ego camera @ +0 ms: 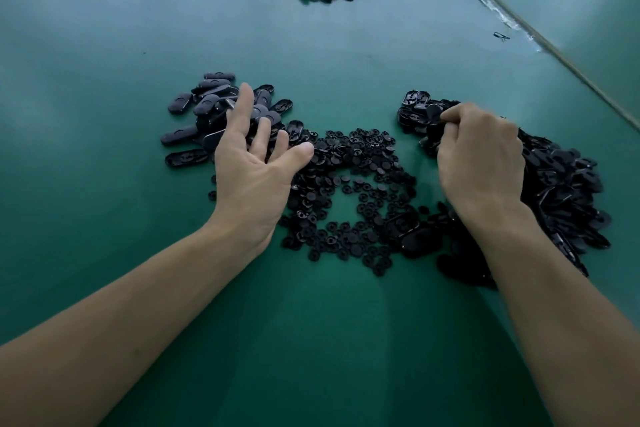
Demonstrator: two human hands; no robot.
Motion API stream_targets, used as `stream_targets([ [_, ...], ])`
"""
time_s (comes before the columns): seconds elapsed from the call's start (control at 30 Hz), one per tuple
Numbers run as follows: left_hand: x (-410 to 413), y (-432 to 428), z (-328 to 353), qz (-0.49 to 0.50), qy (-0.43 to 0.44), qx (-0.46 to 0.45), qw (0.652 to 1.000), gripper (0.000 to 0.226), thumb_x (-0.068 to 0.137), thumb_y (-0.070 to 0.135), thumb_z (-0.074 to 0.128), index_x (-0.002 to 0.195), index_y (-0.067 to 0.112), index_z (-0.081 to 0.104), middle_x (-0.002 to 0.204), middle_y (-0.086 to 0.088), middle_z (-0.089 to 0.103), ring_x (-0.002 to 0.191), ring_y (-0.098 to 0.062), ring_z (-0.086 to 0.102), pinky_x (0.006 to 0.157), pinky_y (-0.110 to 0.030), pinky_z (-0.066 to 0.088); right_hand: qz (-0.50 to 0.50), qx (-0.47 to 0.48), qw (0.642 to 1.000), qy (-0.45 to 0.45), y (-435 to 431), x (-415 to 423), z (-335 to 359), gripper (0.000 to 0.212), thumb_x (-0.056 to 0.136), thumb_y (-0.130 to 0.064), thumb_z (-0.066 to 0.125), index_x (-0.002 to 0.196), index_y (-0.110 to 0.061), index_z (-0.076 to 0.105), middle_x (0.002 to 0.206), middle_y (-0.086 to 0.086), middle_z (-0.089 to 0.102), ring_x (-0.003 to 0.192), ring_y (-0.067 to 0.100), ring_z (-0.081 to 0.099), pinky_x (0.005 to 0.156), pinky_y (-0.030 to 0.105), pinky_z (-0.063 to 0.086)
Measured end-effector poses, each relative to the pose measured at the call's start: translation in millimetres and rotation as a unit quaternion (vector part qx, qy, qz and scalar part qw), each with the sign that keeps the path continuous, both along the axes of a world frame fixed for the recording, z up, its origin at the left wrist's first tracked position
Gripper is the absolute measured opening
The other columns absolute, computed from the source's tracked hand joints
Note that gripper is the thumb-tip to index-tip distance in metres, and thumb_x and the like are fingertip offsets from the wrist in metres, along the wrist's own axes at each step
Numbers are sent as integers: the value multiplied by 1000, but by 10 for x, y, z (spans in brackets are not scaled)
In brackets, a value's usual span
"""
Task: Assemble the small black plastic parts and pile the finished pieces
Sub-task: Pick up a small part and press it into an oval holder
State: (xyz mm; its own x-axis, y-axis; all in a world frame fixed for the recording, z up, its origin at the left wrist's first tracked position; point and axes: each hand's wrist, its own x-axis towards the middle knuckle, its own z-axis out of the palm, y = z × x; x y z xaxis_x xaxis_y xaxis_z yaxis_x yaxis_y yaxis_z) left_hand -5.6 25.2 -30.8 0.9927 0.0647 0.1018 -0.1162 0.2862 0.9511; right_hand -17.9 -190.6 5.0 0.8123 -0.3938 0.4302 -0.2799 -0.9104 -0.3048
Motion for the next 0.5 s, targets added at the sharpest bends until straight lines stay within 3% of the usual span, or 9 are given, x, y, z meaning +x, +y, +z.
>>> stream_targets([
  [0.1,2,6,-13,14,-9,7,1000,91,84,-15,67,158,19,25,165,7,15,148,-17,32,105,-18,45,8,10,1000,-6,9,-15,-21,23,102,-11,51,119,-11,66,108,14,69,99,35,65,78,39,50],
  [0.2,-6,17,-15,25,-32,30,999,90,84,-15,68,157,19,27,169,0,7,149,-16,30,106,-17,44,9,5,1000,6,0,-26,-49,16,102,-15,53,111,-12,65,103,12,68,96,34,62,72,34,40],
  [0.33,-17,22,-21,30,-63,41,997,89,85,-13,69,155,26,31,168,8,0,149,-16,28,109,-23,44,13,-8,1000,18,-24,-58,-79,15,101,-16,57,111,-13,67,121,12,57,114,33,51,87,37,42],
  [0.4,-15,25,-25,20,-70,35,997,82,86,-11,69,151,28,39,167,8,11,147,-15,33,107,-23,45,14,6,1000,-5,-13,-72,-74,15,101,-17,57,111,-13,67,123,11,53,116,31,48,87,32,39],
  [0.5,-41,13,-21,-15,-87,27,996,60,85,-8,71,128,32,58,148,5,50,133,-12,53,103,-26,50,11,45,999,-29,18,-78,-45,14,102,-20,54,109,-15,65,115,9,59,98,27,53,76,32,35],
])
